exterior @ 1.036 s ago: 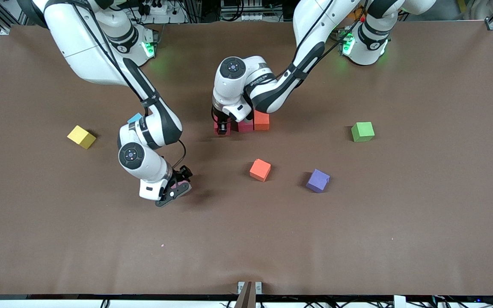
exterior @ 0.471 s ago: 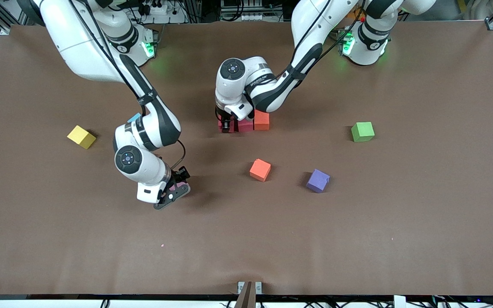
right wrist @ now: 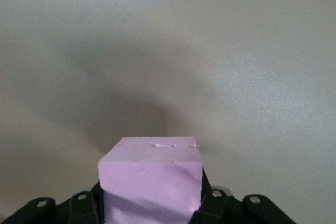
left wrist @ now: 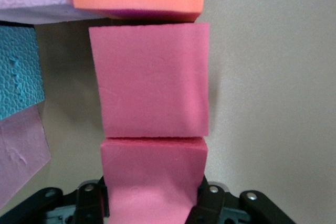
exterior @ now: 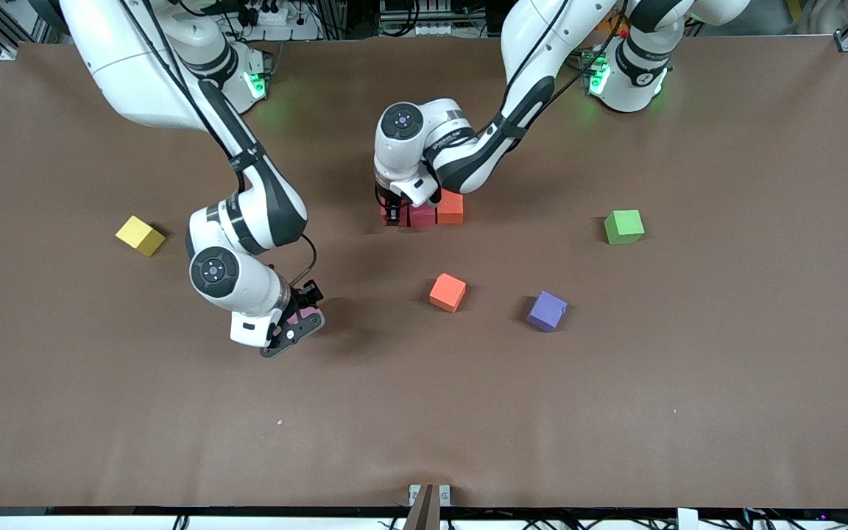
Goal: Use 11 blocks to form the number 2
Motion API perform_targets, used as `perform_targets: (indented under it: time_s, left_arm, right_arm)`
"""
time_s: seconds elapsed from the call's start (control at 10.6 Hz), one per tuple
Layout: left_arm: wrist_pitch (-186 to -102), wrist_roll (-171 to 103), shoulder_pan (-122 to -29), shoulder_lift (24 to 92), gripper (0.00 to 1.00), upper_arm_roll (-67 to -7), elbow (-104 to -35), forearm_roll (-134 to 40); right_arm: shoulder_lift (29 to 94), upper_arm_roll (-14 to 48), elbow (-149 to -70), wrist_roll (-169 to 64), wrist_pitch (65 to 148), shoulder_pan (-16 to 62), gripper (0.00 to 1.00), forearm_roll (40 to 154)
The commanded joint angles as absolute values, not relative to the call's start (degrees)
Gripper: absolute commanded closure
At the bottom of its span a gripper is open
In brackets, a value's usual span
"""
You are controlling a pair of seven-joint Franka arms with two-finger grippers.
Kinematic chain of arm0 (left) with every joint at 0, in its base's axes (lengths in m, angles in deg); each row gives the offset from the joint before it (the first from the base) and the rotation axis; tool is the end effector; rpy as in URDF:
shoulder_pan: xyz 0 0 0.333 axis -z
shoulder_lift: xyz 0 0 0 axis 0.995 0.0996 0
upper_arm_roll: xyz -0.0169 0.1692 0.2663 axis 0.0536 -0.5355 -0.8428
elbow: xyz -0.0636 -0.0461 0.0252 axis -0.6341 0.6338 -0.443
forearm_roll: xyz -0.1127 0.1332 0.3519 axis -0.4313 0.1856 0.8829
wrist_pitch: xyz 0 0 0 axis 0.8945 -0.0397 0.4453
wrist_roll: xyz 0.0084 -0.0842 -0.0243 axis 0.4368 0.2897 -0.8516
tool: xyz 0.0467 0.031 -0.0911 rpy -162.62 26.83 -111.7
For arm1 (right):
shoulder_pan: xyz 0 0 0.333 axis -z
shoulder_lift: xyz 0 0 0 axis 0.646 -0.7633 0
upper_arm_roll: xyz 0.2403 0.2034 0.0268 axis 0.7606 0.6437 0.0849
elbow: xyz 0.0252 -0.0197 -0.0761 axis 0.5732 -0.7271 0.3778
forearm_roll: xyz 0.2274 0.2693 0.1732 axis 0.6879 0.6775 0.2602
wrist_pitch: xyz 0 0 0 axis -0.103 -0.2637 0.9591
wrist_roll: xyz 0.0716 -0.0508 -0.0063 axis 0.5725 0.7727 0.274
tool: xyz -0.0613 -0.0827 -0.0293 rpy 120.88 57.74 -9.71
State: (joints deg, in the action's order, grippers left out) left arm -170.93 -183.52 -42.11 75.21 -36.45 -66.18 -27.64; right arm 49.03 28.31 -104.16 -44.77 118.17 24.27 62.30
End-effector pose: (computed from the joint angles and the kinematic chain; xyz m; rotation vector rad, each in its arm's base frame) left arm 0.3563 -0.5921 0.1982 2.1080 2.1997 -0.2093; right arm 0.6391 0.2500 0.2524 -2.9347 -0.8481 0.0711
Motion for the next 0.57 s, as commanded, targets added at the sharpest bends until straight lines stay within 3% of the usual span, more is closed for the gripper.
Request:
perform_targets:
  time_s: [0.0, 0.47]
  left_arm:
    - [-170.47, -188.44, -41.48, 74.57, 0.74, -36.94, -66.66, -25.19]
    - [-169.33, -188.52, -41.74, 74.48, 0.73, -36.94, -66.58, -24.31]
  right_arm:
    - [50.68, 28.70, -104.66, -46.48, 117.16, 24.33, 0.52, 62.53]
    - [50.94, 28.70, -104.75, -46.48, 116.89, 24.33, 0.52, 62.53]
